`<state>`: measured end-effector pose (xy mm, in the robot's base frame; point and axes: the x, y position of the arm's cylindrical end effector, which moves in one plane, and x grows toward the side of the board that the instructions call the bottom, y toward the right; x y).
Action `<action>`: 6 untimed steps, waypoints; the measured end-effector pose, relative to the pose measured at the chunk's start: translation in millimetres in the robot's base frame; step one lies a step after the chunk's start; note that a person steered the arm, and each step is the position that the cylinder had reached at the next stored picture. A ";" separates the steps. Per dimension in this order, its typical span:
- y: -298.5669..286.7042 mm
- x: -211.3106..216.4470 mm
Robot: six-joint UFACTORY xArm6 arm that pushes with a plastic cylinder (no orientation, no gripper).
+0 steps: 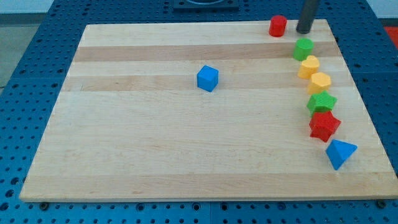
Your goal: Move the red circle slightly to the top left side of the board
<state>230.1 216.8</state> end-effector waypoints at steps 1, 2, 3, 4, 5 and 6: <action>-23.4 -14.2; -34.9 -38.9; -39.3 -37.6; -43.5 -23.4; -46.7 14.9; -69.6 38.7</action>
